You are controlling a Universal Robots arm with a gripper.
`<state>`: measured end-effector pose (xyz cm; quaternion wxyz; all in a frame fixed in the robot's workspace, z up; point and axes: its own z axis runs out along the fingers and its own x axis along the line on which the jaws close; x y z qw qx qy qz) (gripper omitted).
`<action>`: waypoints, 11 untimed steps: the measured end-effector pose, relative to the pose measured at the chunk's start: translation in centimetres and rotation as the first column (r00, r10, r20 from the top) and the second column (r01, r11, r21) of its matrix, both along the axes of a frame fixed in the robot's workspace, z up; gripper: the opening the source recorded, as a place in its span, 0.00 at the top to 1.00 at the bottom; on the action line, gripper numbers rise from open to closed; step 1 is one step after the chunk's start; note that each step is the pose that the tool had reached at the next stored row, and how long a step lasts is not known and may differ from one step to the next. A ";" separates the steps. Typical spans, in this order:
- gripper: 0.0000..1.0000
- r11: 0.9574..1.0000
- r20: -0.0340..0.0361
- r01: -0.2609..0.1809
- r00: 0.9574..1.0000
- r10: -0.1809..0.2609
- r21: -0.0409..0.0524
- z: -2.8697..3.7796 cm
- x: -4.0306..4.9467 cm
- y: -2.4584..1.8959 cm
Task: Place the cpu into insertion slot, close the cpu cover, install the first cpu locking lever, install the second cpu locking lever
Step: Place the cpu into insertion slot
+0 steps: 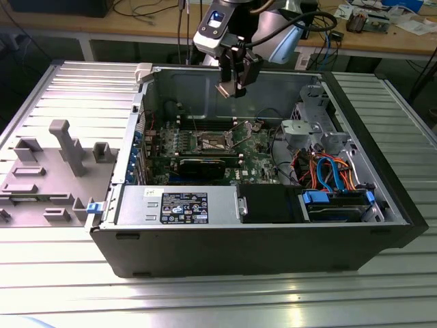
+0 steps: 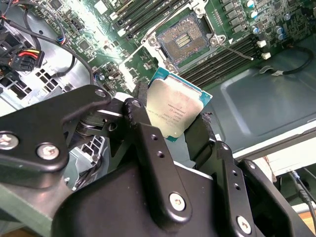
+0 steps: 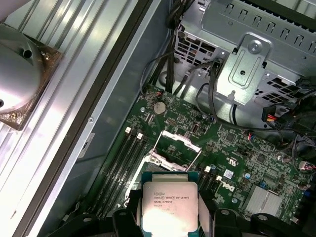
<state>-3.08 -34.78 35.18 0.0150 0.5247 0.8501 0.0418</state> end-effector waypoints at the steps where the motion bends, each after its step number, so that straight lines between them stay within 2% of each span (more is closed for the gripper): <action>1: 0.46 1.000 0.000 0.000 1.000 0.000 0.000 0.00 0.00 0.00; 11: 0.46 1.000 0.000 0.001 1.000 -0.001 0.000 0.00 0.00 0.00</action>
